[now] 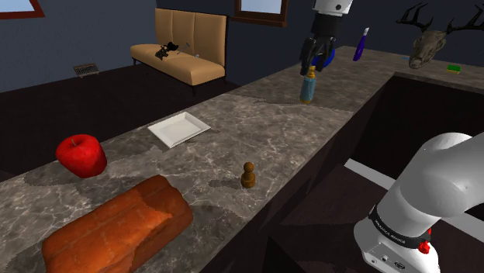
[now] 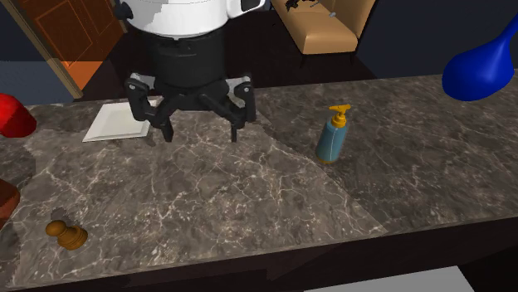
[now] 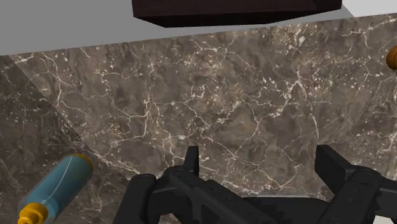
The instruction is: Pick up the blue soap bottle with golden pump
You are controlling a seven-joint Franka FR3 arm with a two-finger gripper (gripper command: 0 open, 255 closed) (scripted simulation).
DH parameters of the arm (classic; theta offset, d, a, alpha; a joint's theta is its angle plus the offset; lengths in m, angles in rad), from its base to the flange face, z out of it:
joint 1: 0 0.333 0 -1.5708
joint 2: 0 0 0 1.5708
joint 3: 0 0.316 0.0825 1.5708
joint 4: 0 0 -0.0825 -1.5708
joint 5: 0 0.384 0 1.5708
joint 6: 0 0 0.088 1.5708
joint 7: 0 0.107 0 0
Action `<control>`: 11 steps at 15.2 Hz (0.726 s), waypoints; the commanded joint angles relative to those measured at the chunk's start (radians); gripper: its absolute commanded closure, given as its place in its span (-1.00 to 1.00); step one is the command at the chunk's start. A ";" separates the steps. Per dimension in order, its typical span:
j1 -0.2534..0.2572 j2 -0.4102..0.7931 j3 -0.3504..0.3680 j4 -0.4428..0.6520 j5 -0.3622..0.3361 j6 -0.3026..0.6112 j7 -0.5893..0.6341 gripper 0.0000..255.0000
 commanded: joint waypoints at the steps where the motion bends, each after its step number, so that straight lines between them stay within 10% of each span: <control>1: -0.012 0.082 -0.018 0.052 -0.010 0.008 -0.002 -1.00; 11: -0.075 0.469 -0.112 0.365 -0.030 -0.024 -0.029 -1.00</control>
